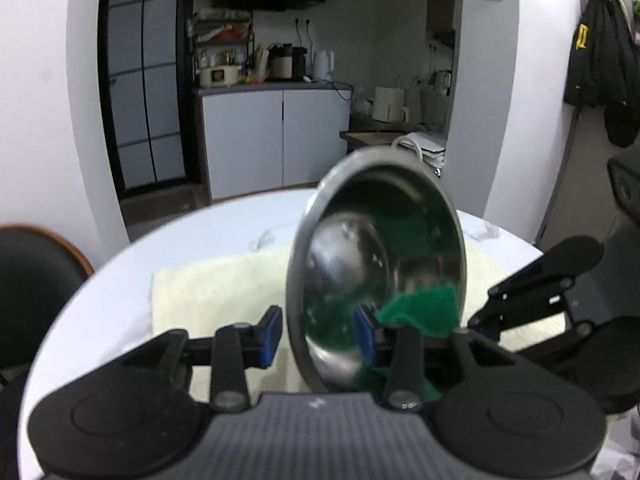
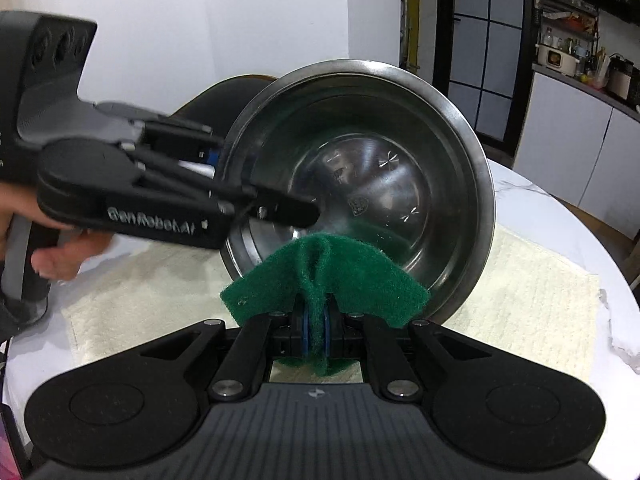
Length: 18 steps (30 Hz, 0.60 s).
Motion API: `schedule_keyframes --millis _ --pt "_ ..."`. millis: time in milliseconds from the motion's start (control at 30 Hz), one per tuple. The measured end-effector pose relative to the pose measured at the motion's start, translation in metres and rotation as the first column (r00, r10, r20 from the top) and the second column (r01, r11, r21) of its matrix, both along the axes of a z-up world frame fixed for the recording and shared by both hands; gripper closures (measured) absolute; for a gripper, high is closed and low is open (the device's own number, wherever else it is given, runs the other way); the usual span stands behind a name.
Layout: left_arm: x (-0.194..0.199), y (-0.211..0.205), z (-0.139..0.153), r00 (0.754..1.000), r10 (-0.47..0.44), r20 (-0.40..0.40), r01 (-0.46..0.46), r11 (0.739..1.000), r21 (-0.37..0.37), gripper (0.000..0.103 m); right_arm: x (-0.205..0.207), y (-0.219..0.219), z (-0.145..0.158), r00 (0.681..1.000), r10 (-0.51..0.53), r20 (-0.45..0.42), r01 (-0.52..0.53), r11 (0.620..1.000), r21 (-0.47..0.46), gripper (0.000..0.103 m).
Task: Clean bowl
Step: 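Grip the steel bowl rim with the left gripper and lift it while the right gripper raises the pad, then hold the bowl tilted with the left gripper while the right gripper scrubs its inside with the pad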
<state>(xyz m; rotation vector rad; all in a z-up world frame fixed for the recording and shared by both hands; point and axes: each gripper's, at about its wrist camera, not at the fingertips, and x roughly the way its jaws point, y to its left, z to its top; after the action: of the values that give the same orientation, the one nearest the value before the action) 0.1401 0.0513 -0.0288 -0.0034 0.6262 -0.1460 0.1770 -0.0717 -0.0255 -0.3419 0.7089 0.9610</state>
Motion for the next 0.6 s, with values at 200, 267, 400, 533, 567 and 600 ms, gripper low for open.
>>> schedule_keyframes --millis 200,267,400,533,567,600 --pt "-0.003 0.000 -0.007 1.000 0.013 0.015 -0.014 0.999 0.031 0.084 -0.004 0.002 0.001 0.998 -0.034 0.052 0.036 0.999 -0.035 0.095" --pt "-0.003 -0.001 -0.007 1.000 0.009 0.013 -0.009 0.999 0.037 0.085 -0.005 0.004 0.001 0.997 -0.042 0.071 0.046 0.998 -0.046 0.095" --pt "-0.002 -0.009 -0.007 1.000 -0.001 0.018 0.000 0.997 0.081 0.087 -0.005 0.010 0.001 0.976 -0.113 0.186 0.128 0.989 -0.071 0.095" --pt "-0.003 -0.015 -0.008 1.000 -0.006 0.019 0.004 0.994 0.108 0.087 -0.001 0.012 0.003 0.957 -0.163 0.241 0.175 0.984 -0.033 0.095" --pt "-0.003 -0.014 -0.008 1.000 -0.008 0.017 0.006 0.994 0.105 0.087 -0.001 0.012 0.004 0.954 -0.168 0.247 0.181 0.983 -0.031 0.095" --pt "-0.002 -0.014 -0.008 1.000 -0.010 0.015 0.008 0.995 0.102 0.087 -0.001 0.012 0.004 0.952 -0.173 0.253 0.186 0.982 -0.029 0.095"
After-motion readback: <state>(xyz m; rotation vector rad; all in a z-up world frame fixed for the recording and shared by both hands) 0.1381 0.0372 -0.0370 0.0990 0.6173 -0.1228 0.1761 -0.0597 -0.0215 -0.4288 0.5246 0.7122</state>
